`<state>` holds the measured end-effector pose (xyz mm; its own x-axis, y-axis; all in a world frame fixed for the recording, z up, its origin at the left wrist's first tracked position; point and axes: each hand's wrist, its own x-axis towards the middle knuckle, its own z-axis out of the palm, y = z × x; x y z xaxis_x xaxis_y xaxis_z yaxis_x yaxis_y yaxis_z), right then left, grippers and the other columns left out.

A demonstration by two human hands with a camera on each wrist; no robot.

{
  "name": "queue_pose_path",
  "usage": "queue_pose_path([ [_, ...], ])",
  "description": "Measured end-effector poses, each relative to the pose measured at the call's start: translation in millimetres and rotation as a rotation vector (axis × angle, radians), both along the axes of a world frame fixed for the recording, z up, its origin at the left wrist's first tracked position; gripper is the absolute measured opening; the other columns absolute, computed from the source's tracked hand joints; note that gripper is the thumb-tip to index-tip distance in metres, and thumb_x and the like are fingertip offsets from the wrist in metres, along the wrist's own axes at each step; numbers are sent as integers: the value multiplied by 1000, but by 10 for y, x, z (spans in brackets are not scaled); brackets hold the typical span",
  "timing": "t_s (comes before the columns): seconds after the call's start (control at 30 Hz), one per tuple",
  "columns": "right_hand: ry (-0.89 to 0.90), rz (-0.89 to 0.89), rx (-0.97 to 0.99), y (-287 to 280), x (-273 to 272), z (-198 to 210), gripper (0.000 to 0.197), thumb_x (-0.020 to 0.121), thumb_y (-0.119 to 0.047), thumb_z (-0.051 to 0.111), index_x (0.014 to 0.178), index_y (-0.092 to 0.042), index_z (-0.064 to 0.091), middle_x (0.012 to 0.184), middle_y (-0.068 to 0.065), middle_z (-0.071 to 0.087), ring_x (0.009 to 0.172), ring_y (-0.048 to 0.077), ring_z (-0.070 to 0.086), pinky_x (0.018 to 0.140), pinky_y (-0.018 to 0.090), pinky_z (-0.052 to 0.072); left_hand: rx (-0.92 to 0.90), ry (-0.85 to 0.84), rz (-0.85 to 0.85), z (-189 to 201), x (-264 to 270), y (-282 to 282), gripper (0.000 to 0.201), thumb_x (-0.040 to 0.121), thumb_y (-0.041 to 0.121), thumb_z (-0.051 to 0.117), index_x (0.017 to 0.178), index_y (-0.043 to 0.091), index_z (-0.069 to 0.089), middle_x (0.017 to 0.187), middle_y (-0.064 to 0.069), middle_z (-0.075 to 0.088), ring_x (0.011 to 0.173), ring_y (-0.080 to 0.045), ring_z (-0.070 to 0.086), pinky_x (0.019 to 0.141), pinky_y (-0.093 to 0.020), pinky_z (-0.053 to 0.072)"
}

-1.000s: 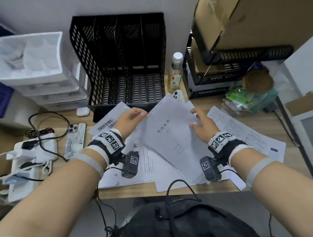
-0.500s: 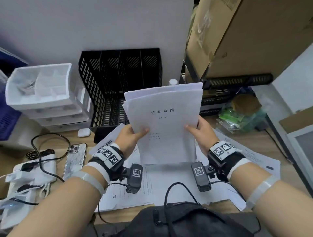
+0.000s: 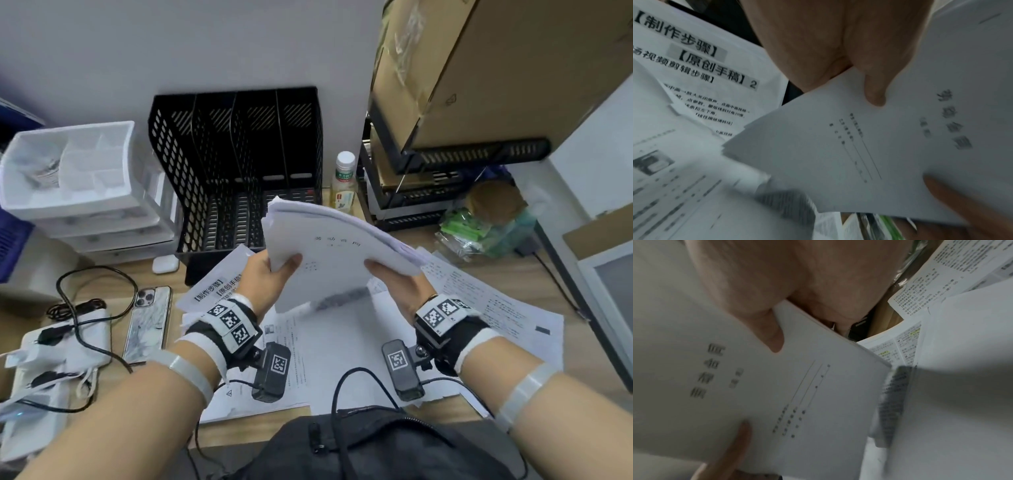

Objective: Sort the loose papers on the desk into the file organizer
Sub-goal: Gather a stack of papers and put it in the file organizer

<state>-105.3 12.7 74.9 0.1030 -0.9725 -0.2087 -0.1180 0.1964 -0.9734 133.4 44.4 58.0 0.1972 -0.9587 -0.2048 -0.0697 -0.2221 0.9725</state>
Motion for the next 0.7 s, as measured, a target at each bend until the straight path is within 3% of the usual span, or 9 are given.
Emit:
queue_pose_path([
  [0.07, 57, 47, 27, 50, 33, -31, 19, 88, -21, 67, 102, -34, 65, 108, -4, 69, 106, 14, 63, 94, 36, 50, -12, -42, -10, 0, -101, 33, 9, 97, 17, 65, 98, 20, 74, 95, 6, 78, 90, -10, 71, 85, -31, 58],
  [0.13, 11, 35, 52, 68, 70, 21, 19, 89, -19, 66, 100, -34, 65, 107, -8, 70, 104, 10, 64, 98, 39, 49, -52, -44, -6, -7, -166, 49, 18, 96, 12, 65, 97, 29, 72, 94, 12, 77, 87, -1, 71, 82, -22, 58],
  [0.23, -66, 96, -70, 24, 38, 123, 33, 90, -9, 65, 117, -29, 63, 116, -2, 69, 110, 11, 63, 96, 33, 50, -67, 35, 58, -49, -146, 80, 26, 91, 10, 72, 113, 23, 70, 106, 4, 77, 95, -6, 72, 84, -22, 59],
  [0.3, -7, 175, -122, 7, -11, 104, 44, 87, -12, 67, 127, -27, 58, 124, 2, 65, 118, 16, 59, 99, 34, 49, 2, 39, 52, -103, -138, 131, 31, 86, 10, 78, 115, 17, 71, 101, 6, 78, 92, -5, 73, 82, -21, 58],
  [0.4, 153, 193, -10, 47, -59, -20, 36, 85, -13, 71, 105, -40, 60, 108, -5, 67, 108, 17, 62, 99, 45, 49, 89, -159, -97, -97, -165, 235, 6, 88, 13, 75, 87, 18, 74, 74, 11, 77, 70, 0, 66, 74, -20, 51],
  [0.47, 231, 174, 45, 71, -91, -91, 32, 87, -14, 69, 97, -42, 57, 104, 1, 67, 106, 22, 62, 97, 46, 50, 81, -248, -153, -113, -193, 252, 9, 93, 14, 70, 84, 14, 75, 73, 4, 76, 67, -3, 62, 71, -26, 48],
  [0.53, 248, 175, 8, 68, -111, -91, 30, 88, -16, 65, 98, -43, 57, 108, 7, 67, 106, 24, 62, 98, 47, 49, 76, -288, -107, -132, -192, 230, 18, 93, 18, 69, 79, 28, 70, 66, 15, 71, 61, 6, 61, 69, -22, 47],
  [0.63, 298, 221, 8, 24, -113, -70, 30, 90, -14, 61, 101, -42, 55, 108, 10, 66, 105, 27, 61, 97, 45, 48, 40, -257, -68, -124, -205, 160, 13, 94, 19, 68, 102, 30, 68, 91, 14, 72, 80, 10, 66, 83, -29, 54],
  [0.7, 397, 274, -1, -49, -105, -46, 19, 93, -13, 58, 108, -24, 60, 102, 13, 66, 99, 27, 61, 90, 40, 49, 52, -236, -61, -55, -209, 112, 10, 97, 18, 64, 105, 25, 65, 93, 11, 70, 79, 11, 65, 80, -28, 50],
])
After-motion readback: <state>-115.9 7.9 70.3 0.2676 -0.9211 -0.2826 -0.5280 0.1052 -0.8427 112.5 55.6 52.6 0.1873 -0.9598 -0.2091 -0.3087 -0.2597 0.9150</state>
